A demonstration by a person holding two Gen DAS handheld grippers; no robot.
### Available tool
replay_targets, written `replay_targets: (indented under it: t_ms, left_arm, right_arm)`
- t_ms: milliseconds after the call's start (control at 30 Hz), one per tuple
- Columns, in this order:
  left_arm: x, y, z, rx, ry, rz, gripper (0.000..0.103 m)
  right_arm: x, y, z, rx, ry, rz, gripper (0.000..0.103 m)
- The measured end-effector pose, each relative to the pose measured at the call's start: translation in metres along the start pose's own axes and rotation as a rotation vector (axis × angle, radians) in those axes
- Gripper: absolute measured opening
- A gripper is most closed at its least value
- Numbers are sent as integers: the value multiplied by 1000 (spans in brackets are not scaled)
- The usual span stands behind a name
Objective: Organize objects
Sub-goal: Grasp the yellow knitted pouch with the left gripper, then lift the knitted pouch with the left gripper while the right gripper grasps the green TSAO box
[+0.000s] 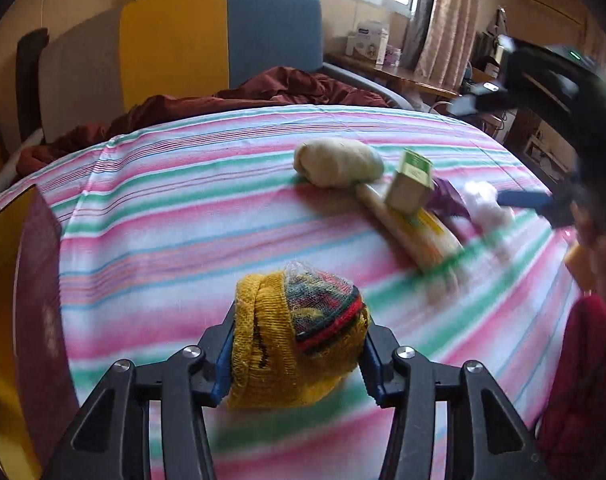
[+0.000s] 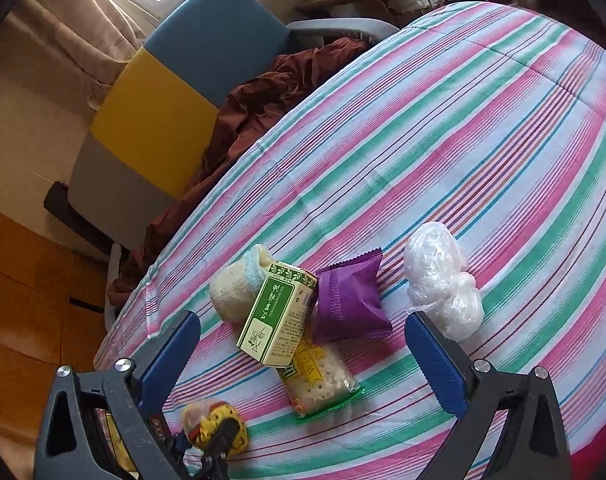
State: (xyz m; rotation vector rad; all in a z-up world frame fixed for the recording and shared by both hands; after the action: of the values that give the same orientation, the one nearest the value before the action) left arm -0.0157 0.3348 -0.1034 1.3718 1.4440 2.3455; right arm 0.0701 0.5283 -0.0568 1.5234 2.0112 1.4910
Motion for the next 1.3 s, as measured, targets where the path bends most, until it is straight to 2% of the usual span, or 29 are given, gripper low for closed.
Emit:
replay_targets:
  t_ms: [100, 400, 567, 633, 767, 900, 1000, 1233, 1267, 1300]
  left_arm:
    - [-10, 3, 2, 2, -12, 15, 51]
    - [-11, -5, -10, -64, 38, 51, 51]
    - [-13, -4, -14, -98, 55, 58, 51]
    - [-12, -4, -17, -114, 66, 61, 51]
    - [-13, -4, -19, -133, 80, 66, 52]
    - [-13, -5, -20, -144, 87, 67, 52]
    - [-12, -6, -21, -148, 86, 67, 52]
    - [-13, -7, -19, -152, 86, 66, 54]
    - [-13, -7, -19, -152, 86, 66, 54]
    - [-13, -7, -19, -151, 85, 67, 54]
  right_arm:
    - [-2, -2, -8, -20, 50, -2, 103]
    - [-15, -18, -39, -107, 264, -14, 103]
    - [-36, -28, -65, -181, 496, -25, 103]
    - [-41, -28, -76, -203, 630, -22, 103]
    - [-37, -32, -85, -278, 853, -36, 103]
    - [-20, -45, -79, -301, 895, -88, 103]
    - [-10, -55, -80, -278, 900, -122, 103]
    - [-9, -84, -86, -274, 940, -185, 103]
    - [-11, -84, -86, -279, 936, -180, 100]
    - [-13, -82, -87, -269, 931, -172, 91]
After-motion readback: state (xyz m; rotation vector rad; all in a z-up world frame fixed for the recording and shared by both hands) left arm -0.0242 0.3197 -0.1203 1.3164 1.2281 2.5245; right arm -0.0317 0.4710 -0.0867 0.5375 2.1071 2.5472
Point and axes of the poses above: each gripper's, at about its wrist camera, not at the fingertips, and y roughly against the way its jaws point, z to its right, x to its top, the point moved 1 cm from there along -y, roughly the way its jaws point, and after that the axes turned 6 degrees about -x, right-handed, at the moved point
